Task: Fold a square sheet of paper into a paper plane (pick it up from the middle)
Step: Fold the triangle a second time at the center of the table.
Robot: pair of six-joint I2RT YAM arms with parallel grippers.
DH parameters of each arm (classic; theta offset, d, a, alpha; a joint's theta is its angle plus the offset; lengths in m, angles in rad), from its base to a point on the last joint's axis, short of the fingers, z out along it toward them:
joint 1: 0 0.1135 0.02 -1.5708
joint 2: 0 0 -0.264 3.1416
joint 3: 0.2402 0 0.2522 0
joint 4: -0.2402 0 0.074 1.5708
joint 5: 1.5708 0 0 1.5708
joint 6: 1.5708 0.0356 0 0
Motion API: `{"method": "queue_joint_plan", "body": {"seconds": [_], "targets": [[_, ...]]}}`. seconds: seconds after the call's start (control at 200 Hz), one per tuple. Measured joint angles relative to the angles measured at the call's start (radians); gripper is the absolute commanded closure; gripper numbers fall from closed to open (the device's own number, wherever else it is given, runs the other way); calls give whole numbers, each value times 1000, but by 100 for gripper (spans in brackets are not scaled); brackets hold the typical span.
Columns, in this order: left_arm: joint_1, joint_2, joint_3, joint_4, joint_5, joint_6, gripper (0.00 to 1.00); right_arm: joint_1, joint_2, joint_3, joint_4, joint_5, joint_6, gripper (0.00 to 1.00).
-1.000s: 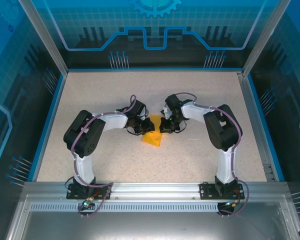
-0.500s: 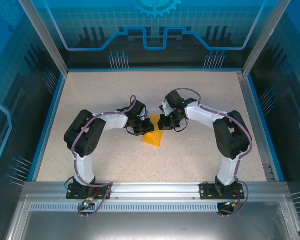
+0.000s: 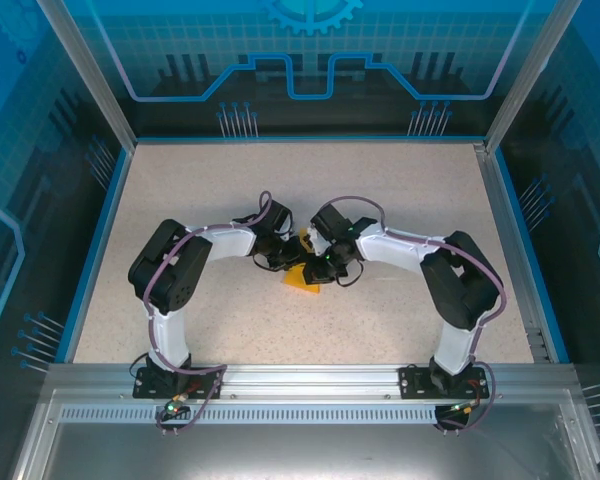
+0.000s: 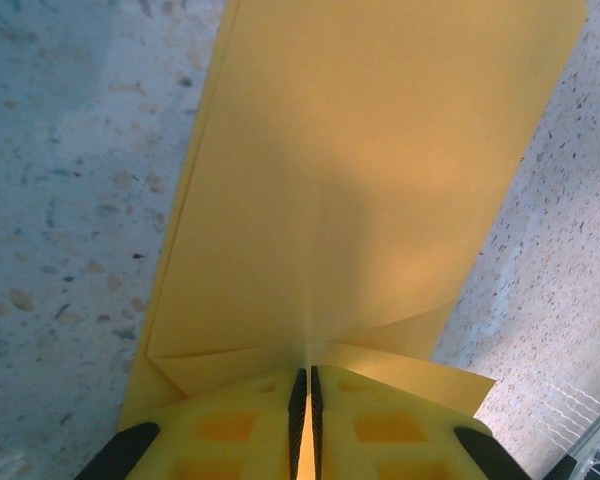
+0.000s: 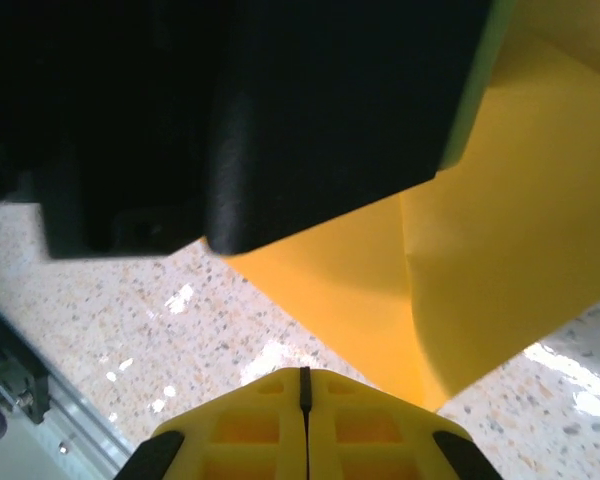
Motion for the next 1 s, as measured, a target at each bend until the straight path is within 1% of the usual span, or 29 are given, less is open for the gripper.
{"method": "queue_joint_plan", "body": {"seconds": [0.19, 0.545, 0.87, 1.0], "targets": [[0, 0, 0, 0, 0, 0, 85, 2, 55, 0, 3, 49, 27, 95], [0, 1, 0, 0, 0, 0, 85, 2, 76, 0, 2, 64, 37, 95], [0, 2, 0, -2, 0, 0, 85, 0, 80, -3, 4, 63, 25, 94], [0, 3, 0, -3, -1, 0, 86, -13, 72, -29, 33, 35, 6, 94]]}}
